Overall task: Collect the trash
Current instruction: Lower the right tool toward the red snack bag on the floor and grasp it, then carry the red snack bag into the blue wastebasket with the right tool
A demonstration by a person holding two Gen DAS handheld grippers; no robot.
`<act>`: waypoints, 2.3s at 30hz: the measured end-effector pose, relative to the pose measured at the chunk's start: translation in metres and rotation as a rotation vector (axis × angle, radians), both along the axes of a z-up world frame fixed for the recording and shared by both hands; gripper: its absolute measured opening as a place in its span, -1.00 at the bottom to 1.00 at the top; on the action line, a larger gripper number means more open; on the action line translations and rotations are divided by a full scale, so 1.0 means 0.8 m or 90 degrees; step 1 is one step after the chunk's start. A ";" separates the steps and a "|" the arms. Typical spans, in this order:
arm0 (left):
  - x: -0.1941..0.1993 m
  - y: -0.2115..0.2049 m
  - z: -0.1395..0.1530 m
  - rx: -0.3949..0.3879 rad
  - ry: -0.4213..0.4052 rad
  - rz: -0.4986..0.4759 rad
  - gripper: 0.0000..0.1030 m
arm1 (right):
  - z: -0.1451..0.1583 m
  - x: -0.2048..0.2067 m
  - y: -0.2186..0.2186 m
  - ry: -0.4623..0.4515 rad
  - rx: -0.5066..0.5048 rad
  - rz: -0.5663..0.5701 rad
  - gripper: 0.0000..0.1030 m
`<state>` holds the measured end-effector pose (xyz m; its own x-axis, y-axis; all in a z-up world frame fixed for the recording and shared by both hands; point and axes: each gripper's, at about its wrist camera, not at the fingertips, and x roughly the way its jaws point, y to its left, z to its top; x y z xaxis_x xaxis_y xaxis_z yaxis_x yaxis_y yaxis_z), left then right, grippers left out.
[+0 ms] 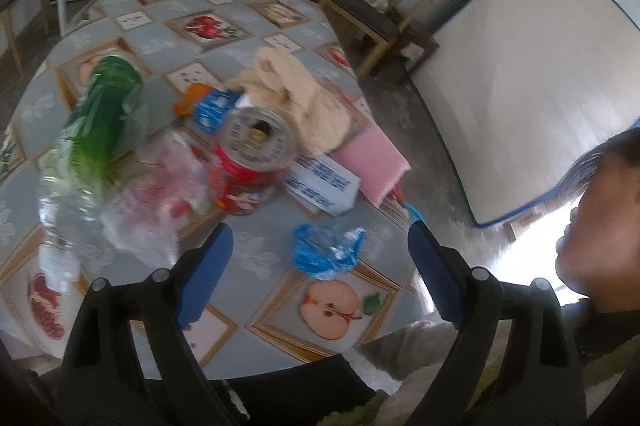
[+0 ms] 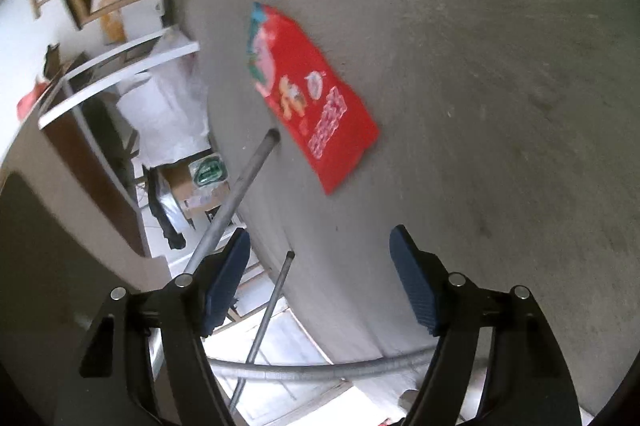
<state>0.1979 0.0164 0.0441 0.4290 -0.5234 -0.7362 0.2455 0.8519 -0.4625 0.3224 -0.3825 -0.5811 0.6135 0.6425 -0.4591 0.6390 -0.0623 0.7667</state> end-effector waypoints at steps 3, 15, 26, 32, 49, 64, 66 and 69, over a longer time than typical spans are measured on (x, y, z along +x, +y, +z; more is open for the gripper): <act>0.009 0.013 -0.003 -0.001 0.005 0.019 0.65 | -0.018 0.015 0.001 0.017 0.027 0.007 0.29; 0.034 0.025 -0.034 -0.012 0.041 0.033 0.65 | -0.048 0.054 -0.004 0.046 0.069 0.041 0.19; 0.045 0.026 -0.045 -0.006 0.052 0.037 0.65 | -0.079 0.064 -0.004 0.069 0.108 0.025 -0.01; 0.052 0.027 -0.052 -0.006 0.062 0.038 0.65 | -0.082 0.069 -0.008 0.073 0.112 0.026 -0.06; 0.057 0.030 -0.062 -0.003 0.070 0.043 0.65 | -0.087 0.075 -0.014 0.092 0.100 0.040 -0.58; 0.056 0.039 -0.064 -0.005 0.068 0.054 0.65 | -0.062 0.085 -0.027 0.085 0.010 0.067 -0.95; 0.056 0.039 -0.064 -0.004 0.066 0.052 0.65 | -0.030 0.092 -0.036 0.061 -0.045 0.081 -0.96; 0.054 0.040 -0.065 -0.012 0.063 0.050 0.65 | 0.024 0.104 -0.048 0.030 -0.134 0.112 -0.97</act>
<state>0.2412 0.0484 -0.0081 0.3957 -0.5051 -0.7670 0.1309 0.8577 -0.4972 0.4056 -0.4212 -0.5617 0.4762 0.6247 -0.6189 0.6609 0.2100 0.7205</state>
